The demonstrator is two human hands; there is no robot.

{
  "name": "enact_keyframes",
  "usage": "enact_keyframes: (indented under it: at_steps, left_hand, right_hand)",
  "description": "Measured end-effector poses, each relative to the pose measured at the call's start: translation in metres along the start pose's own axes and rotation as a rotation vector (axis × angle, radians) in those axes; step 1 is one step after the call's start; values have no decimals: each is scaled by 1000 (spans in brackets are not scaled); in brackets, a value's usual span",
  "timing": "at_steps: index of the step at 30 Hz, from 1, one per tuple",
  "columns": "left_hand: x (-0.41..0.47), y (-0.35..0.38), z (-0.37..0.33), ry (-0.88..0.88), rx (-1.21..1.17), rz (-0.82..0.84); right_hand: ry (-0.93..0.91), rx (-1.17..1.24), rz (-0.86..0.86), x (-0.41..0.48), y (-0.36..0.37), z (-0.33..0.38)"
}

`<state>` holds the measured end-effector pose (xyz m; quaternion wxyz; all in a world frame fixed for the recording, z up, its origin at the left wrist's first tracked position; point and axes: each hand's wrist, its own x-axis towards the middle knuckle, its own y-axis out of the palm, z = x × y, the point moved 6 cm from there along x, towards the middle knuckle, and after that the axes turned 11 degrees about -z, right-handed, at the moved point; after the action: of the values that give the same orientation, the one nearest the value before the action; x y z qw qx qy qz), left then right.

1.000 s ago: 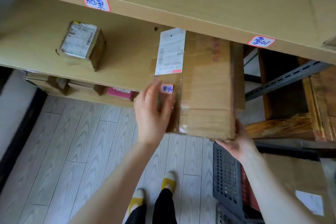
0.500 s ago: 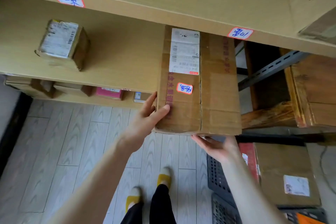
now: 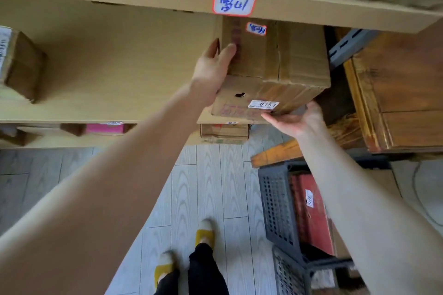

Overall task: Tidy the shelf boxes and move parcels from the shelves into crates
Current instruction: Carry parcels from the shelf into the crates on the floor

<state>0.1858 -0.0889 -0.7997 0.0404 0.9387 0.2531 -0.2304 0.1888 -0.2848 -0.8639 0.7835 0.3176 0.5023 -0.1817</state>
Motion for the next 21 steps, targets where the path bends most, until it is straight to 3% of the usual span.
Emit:
enact_keyframes:
  at_steps: [5,9,12,15,18,21]
  left_hand:
    - [2,-6,3,-28,-114,-39]
    - [-4,-37,69,-19,-283,-294]
    - [5,-50,171,-19,-32,-307]
    - [43,-51,272,-102,189,-204]
    - [95,-51,330,-73,335,-219]
    - [142,-39,367,15,425,-230]
  right_hand:
    - [-38,-1,-82,15,-14,-1]
    - [-308,-126,-255,48,-50,-25]
    - [-452,-389,-411,99,-84,-63]
    - [-555,-651,-438,166,-105,-91]
    - [-778,-917,-435,229,-109,-95]
    - [-899,-919,-420,289,-112,-89]
